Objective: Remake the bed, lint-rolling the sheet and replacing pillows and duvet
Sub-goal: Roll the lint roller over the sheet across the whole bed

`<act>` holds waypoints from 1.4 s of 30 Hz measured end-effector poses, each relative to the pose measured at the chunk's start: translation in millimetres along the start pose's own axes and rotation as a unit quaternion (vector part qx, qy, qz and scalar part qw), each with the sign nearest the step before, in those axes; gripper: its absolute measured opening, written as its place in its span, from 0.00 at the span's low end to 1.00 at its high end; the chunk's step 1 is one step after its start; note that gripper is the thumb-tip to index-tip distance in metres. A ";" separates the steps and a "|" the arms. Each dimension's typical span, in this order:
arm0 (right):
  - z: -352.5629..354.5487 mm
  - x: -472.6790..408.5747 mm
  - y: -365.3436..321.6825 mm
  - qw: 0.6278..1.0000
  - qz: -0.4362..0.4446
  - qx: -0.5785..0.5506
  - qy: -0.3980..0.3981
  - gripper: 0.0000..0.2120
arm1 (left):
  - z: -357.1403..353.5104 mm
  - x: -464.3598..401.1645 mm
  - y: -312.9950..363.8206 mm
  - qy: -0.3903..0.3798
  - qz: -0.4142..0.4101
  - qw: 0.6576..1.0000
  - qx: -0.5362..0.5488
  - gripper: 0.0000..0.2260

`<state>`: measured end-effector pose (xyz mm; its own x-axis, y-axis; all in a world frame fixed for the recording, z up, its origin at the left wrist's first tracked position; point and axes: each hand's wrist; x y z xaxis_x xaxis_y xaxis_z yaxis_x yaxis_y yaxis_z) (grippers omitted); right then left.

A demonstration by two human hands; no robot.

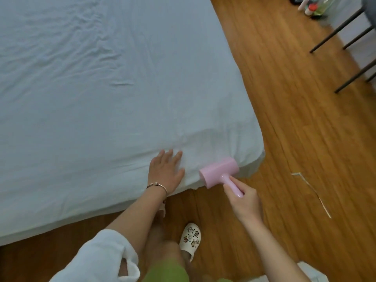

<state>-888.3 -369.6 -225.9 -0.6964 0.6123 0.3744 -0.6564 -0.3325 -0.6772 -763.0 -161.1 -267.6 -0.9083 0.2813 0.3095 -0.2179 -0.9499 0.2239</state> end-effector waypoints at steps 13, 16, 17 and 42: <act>-41.3 -130.8 -102.5 0.999 0.021 0.014 -0.027 0.20 | 10.5 -72.6 -5.1 -0.051 0.060 0.997 -0.001 0.44; -22.7 -110.3 -69.6 0.999 -0.017 0.028 -0.021 0.19 | 19.4 -71.5 0.5 -0.073 0.062 0.995 -0.016 0.49; -15.6 -104.5 -61.1 0.999 -0.024 0.029 -0.027 0.18 | 23.9 -71.4 3.1 -0.084 0.065 0.994 -0.015 0.50; 74.1 -408.6 -206.4 0.848 0.301 0.238 -0.366 0.20 | 47.1 -201.0 181.0 -0.007 0.399 0.896 0.194 0.43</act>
<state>-489.7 -604.3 -192.2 -0.8255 -0.3234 0.4626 -0.0392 -0.7848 -0.6185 -603.1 -383.2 -245.7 -0.7147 -0.4620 0.5251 0.6420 -0.7313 0.2304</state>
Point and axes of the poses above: each hand's wrist, its own x-axis away from the middle knuckle, its own z-axis out of the back of the hand, y = z × x, and after that the axes turned 8 degrees about y, right-handed
